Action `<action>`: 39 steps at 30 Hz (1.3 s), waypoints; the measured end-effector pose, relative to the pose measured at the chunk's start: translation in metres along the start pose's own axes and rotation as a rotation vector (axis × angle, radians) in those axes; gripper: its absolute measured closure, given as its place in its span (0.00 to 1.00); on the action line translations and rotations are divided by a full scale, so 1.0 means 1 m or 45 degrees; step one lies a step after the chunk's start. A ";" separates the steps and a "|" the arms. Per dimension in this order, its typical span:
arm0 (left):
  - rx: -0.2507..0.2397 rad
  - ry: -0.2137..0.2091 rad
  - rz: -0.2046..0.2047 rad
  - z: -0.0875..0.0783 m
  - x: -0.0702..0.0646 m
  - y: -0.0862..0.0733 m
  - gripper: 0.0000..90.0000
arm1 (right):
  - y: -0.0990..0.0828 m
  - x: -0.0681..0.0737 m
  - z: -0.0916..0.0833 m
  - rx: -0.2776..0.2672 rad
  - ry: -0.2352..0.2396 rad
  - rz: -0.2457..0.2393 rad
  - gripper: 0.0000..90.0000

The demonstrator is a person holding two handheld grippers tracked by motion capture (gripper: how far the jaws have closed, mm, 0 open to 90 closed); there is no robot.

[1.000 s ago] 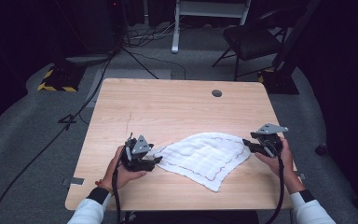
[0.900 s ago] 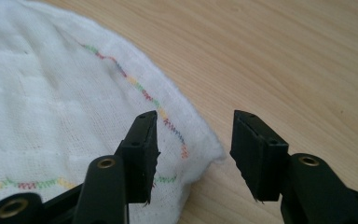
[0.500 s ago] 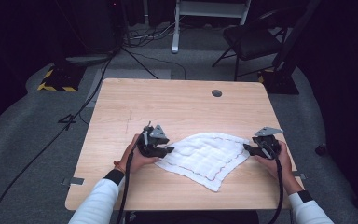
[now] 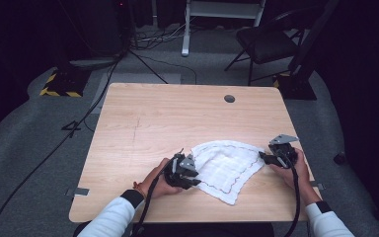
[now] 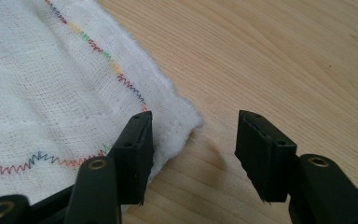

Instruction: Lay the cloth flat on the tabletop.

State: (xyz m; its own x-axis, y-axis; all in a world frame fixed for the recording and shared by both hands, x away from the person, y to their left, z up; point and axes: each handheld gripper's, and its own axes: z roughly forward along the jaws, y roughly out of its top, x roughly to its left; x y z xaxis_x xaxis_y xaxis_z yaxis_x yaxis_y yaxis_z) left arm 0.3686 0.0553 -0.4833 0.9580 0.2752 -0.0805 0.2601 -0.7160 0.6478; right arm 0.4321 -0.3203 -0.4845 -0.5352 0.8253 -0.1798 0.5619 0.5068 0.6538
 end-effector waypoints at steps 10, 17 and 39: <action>-0.029 0.010 0.026 -0.008 -0.008 0.009 0.56 | -0.001 -0.002 0.002 0.001 0.008 0.014 0.51; -0.087 0.096 0.045 -0.039 0.001 0.011 0.50 | -0.001 -0.002 0.002 0.003 0.005 0.012 0.50; -0.065 0.273 -0.165 0.002 0.093 0.027 0.45 | 0.000 -0.002 0.004 -0.015 0.007 0.008 0.53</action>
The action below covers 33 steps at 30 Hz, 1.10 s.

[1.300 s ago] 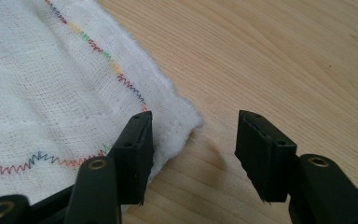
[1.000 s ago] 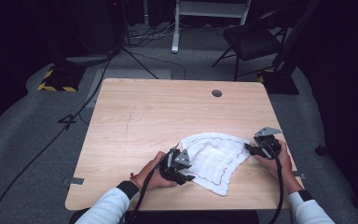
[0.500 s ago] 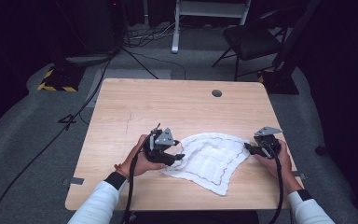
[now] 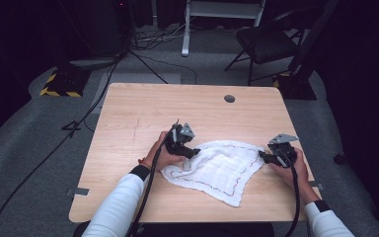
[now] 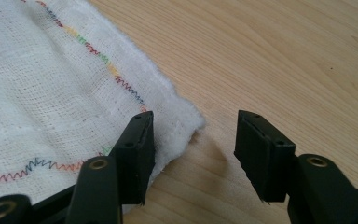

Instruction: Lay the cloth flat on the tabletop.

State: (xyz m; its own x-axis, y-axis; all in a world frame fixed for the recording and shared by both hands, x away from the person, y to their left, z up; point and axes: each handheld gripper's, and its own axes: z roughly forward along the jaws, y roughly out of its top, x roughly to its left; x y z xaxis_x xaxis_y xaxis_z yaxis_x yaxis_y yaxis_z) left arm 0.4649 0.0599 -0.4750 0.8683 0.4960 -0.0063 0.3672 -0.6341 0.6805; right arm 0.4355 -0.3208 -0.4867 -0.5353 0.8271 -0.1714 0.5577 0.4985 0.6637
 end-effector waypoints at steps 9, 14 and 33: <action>0.046 -0.040 -0.051 0.018 0.004 -0.005 0.54 | 0.002 0.005 -0.002 -0.033 0.044 -0.012 0.56; 0.036 -0.038 -0.055 0.017 0.004 -0.007 0.54 | 0.003 0.007 0.001 -0.004 0.044 -0.026 0.55; -0.031 -0.116 -0.059 0.018 0.009 -0.012 0.92 | -0.001 -0.004 0.005 -0.045 0.292 0.048 0.93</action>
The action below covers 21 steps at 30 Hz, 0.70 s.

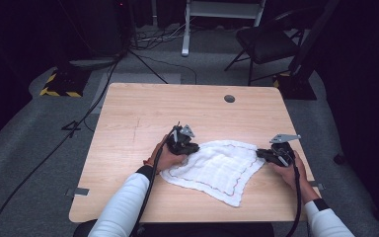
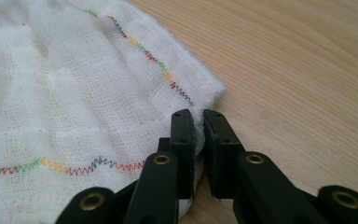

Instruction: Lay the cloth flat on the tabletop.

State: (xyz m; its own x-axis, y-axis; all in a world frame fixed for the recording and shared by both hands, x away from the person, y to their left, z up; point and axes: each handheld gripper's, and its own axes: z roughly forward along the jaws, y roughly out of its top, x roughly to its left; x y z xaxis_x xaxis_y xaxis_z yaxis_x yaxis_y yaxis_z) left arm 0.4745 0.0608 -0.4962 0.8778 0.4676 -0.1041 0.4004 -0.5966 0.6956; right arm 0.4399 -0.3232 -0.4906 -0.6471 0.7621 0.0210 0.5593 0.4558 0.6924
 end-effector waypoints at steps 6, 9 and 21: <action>-0.041 0.072 0.038 -0.008 -0.002 0.003 0.95 | 0.002 0.002 0.000 -0.015 -0.040 -0.022 0.96; -0.082 0.092 0.044 -0.018 -0.001 0.005 0.95 | 0.005 0.004 -0.006 -0.062 -0.063 -0.027 0.97; -0.208 0.173 0.080 -0.059 -0.002 0.013 0.96 | 0.033 0.015 -0.019 -0.207 -0.105 -0.097 0.97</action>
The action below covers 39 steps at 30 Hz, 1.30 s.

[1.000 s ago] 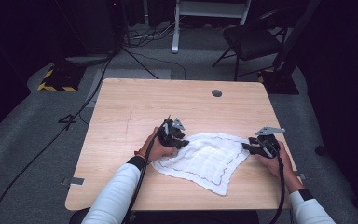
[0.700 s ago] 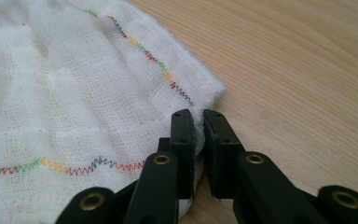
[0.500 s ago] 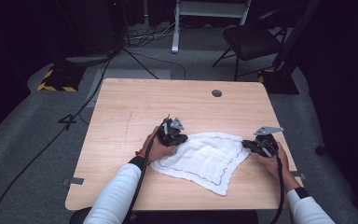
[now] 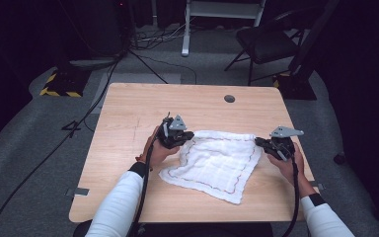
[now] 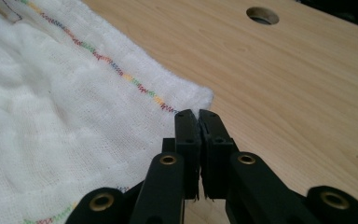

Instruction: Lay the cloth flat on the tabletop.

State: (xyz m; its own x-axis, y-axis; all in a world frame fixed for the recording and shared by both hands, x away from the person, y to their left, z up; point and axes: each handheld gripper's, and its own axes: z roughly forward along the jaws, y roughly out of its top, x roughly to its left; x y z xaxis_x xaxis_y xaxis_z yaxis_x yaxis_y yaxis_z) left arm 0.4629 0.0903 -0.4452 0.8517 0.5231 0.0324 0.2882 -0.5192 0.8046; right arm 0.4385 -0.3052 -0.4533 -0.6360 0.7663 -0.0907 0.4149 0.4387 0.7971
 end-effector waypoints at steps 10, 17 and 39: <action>-0.097 0.035 0.031 -0.033 0.000 0.009 0.96 | 0.017 0.004 -0.007 -0.081 -0.012 -0.026 0.97; -0.075 0.045 0.053 -0.034 -0.002 0.010 0.96 | 0.027 0.008 -0.008 -0.107 -0.022 -0.062 0.97; -0.141 0.127 0.023 -0.051 0.015 0.024 0.96 | 0.066 0.001 -0.008 -0.195 -0.052 -0.086 0.97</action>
State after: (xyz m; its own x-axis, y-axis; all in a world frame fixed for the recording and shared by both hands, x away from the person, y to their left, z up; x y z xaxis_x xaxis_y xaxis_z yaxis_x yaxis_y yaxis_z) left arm 0.4601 0.1200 -0.3957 0.8072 0.5814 0.1019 0.2181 -0.4543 0.8638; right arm 0.4596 -0.2798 -0.3961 -0.6310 0.7572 -0.1690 0.2662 0.4159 0.8696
